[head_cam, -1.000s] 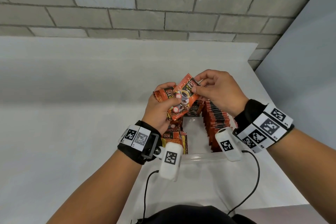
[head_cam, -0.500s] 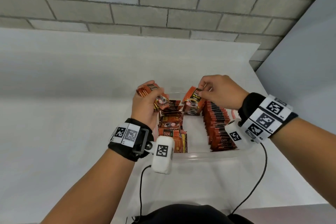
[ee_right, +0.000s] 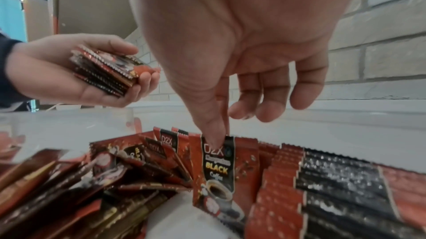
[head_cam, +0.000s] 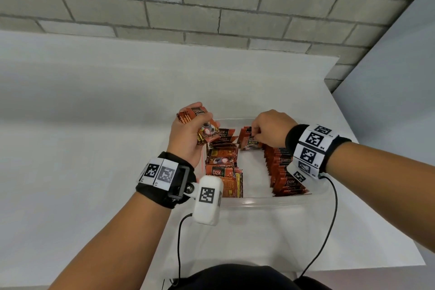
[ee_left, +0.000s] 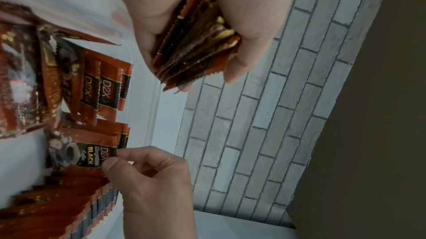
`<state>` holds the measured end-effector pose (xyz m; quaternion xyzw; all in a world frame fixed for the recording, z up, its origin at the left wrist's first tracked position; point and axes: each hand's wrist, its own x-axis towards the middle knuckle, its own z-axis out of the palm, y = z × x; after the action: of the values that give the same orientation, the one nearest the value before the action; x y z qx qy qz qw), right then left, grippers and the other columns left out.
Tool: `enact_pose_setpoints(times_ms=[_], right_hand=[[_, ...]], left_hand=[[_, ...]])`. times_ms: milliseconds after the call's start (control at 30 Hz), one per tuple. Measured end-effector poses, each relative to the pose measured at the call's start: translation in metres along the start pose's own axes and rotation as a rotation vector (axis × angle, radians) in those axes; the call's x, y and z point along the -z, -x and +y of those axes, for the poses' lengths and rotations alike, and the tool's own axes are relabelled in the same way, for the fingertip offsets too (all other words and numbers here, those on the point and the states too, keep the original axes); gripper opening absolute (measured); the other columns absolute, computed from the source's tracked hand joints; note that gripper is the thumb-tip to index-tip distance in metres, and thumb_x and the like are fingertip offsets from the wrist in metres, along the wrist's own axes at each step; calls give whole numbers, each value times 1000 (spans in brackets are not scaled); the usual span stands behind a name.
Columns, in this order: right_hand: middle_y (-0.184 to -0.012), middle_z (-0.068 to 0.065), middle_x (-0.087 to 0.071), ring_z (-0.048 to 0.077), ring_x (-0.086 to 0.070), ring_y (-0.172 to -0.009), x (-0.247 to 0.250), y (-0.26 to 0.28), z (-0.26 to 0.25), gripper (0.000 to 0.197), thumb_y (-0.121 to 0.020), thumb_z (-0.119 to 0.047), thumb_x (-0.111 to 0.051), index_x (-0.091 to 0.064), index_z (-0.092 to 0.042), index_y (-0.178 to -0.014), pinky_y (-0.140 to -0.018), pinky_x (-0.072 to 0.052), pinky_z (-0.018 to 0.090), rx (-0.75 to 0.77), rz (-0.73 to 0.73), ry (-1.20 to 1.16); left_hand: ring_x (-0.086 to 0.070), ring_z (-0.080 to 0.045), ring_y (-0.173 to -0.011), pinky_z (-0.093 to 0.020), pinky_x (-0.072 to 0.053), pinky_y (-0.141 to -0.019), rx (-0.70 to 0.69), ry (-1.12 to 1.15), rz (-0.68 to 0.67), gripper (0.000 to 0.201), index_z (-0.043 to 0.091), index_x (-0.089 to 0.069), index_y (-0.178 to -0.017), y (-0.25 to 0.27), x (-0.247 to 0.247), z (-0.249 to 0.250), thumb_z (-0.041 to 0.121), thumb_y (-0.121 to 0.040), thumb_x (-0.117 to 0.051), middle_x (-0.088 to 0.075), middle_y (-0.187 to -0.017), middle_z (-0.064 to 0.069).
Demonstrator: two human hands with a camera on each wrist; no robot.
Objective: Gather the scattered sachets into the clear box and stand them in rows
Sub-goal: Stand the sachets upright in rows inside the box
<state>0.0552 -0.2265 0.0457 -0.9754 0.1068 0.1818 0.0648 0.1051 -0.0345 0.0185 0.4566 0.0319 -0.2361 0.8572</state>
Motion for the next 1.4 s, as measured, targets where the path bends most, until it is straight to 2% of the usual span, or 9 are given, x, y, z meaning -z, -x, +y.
enact_pose_setpoints(times_ms=[233, 533, 700, 867, 1033, 1167, 1233, 1333, 1400], right_hand=[[-101, 5, -67, 26, -63, -87, -4, -6, -2, 17, -90, -12, -57, -71, -16, -98, -68, -42, 27, -23, 1, 20], [-104, 7, -64, 27, -61, -91, -6, -9, 3, 14, -90, -14, -60, -67, -15, -102, -69, -39, 27, -4, 59, 87], [-94, 4, -59, 21, -53, -79, -7, -8, 8, 12, -89, -17, -62, -63, -15, -101, -66, -37, 26, -17, 103, 16], [-87, -1, -59, 16, -55, -77, 5, 1, 21, 15, -90, -25, -62, -65, -15, -100, -67, -41, 26, -29, 148, -215], [-89, -5, -61, 7, -58, -75, 19, 37, 3, 24, -88, -40, -62, -62, -26, -108, -67, -42, 21, 112, 200, -726], [-92, -5, -61, -2, -57, -65, 14, 52, -14, 46, -81, -41, -68, -50, -33, -123, -67, -43, 21, 208, 184, -870], [-91, -2, -61, 3, -58, -64, 11, 53, -15, 50, -80, -34, -72, -50, -30, -124, -64, -47, 25, 211, 192, -957], [-90, 0, -61, 15, -61, -70, 6, 54, -13, 49, -79, -28, -74, -52, -27, -123, -65, -51, 35, 176, 236, -1036], [-98, -2, -61, 17, -63, -77, 4, 56, -9, 55, -80, -25, -74, -48, -30, -127, -70, -53, 31, 174, 262, -1051]], left_hand=[[-67, -28, -73, -31, -56, -61, 5, -5, -15, 30, 12, -58, -110, -1, -1, 0, -6, -86, -60, -63, -87, -11], [-67, -27, -70, -32, -56, -62, 10, -1, -32, 28, 12, -59, -107, -2, 0, 0, -6, -86, -59, -63, -85, -11], [-68, -30, -76, -34, -58, -68, 10, 20, -36, 29, 11, -59, -109, -3, 2, -2, -7, -87, -56, -65, -89, -13], [-67, -30, -92, -35, -58, -74, 46, 29, -89, 32, 11, -60, -114, -2, 2, -3, -3, -86, -56, -68, -99, -19], [-69, -29, -88, -35, -58, -72, 116, -22, -219, 43, 9, -61, -116, 3, -8, -4, 7, -74, -68, -70, -101, -18], [-70, -25, -77, -34, -57, -67, 143, -100, -327, 30, 3, -64, -106, 9, -20, -11, 12, -77, -65, -70, -87, -13], [-69, -26, -77, -34, -56, -68, 135, -123, -341, 30, 4, -65, -103, 11, -25, -13, 19, -77, -69, -69, -87, -14], [-68, -26, -75, -33, -55, -66, 139, -152, -349, 55, 5, -64, -108, 13, -30, -14, 39, -69, -83, -68, -89, -15], [-70, -22, -71, -29, -55, -59, 144, -147, -370, 50, 3, -62, -112, 15, -31, -15, 31, -75, -80, -70, -86, -12]])
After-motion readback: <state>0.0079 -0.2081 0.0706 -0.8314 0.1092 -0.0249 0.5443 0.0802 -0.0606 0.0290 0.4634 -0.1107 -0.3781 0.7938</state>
